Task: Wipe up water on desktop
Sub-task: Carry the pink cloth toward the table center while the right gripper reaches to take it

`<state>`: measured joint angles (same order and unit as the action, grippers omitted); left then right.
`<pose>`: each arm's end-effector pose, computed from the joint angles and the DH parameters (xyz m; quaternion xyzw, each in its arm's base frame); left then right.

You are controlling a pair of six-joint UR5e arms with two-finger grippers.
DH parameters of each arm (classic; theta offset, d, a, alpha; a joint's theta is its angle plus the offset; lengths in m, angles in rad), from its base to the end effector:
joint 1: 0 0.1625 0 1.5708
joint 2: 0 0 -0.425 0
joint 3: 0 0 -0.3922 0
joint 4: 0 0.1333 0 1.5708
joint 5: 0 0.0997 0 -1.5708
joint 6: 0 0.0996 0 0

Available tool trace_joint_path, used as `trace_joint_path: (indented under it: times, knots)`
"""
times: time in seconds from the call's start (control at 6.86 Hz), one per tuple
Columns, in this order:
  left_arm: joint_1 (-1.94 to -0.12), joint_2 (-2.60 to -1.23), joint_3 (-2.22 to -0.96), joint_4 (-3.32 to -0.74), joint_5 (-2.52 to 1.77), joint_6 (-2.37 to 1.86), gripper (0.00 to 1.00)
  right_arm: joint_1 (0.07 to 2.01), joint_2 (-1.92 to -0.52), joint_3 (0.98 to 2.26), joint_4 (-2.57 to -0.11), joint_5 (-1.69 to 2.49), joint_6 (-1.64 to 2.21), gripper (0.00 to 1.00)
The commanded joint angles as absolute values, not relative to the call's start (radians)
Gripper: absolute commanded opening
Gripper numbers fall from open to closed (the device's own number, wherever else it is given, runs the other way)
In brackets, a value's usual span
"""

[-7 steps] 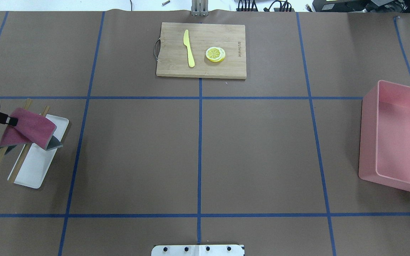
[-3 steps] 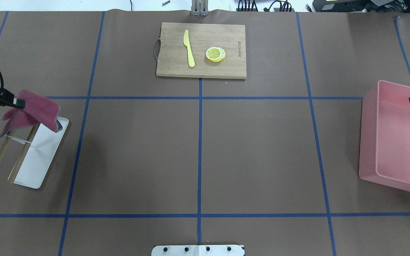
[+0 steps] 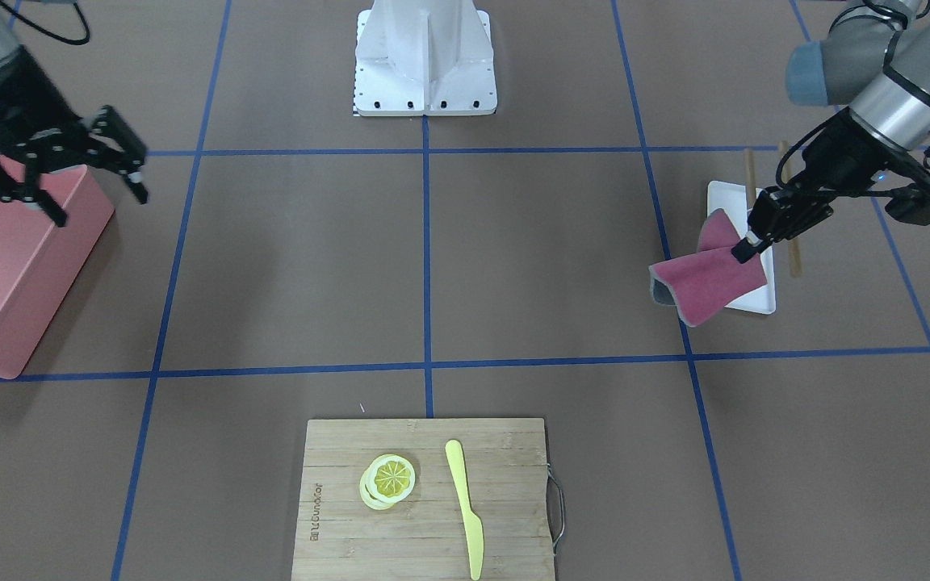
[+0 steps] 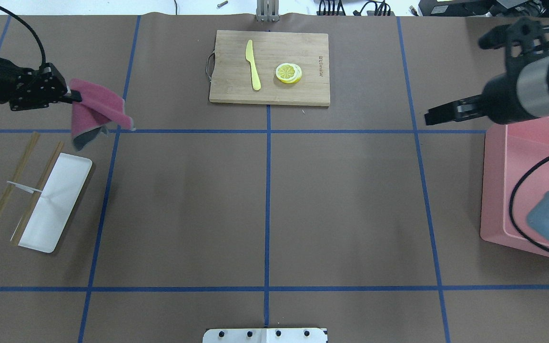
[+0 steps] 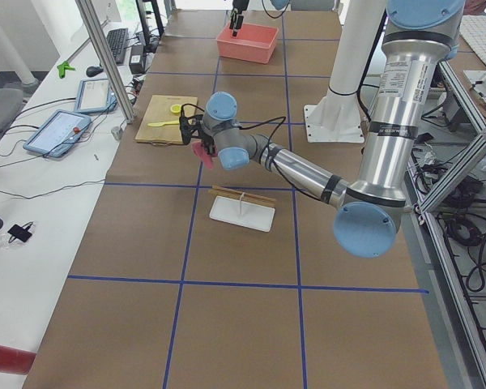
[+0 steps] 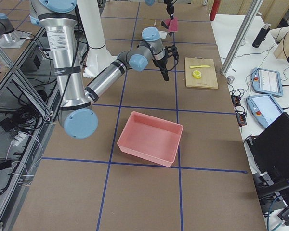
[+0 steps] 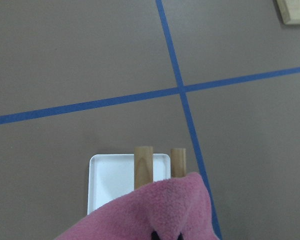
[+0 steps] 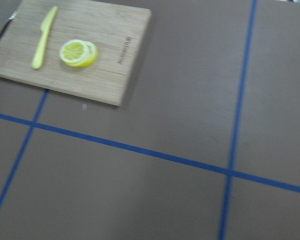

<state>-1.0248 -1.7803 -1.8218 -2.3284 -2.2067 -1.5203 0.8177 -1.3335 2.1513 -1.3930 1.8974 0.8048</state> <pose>0.2219 -0.5080 0.3380 0.0581 0.5981 -0.2067 0.7722 -0.2690 -0.4352 0.2571 0.2349 -0.4326 -0.0552 0.8687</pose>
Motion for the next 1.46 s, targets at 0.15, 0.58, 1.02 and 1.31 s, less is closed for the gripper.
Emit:
trace_joint_path:
  times: [0.15,0.58,1.02,1.31]
  knots:
    - [-0.901,-1.948,-1.825,-2.322,-2.132,-1.82,0.0,0.421,-1.109,2.117,-1.396,1.431,0.805,1.0]
    - [-0.804,-2.066,-1.851,-2.322,-2.132,-2.035,0.0,0.313,-0.961,1.967,-1.396,1.209,0.742,0.97]
    - [-0.735,-2.063,-1.905,-2.322,-2.132,-2.074,0.0,0.314,-0.959,1.965,-1.394,1.197,0.704,0.57]
    - [-0.724,-2.059,-1.901,-2.304,-2.132,-2.074,0.0,0.316,-0.96,1.976,-1.391,1.193,0.718,0.0]
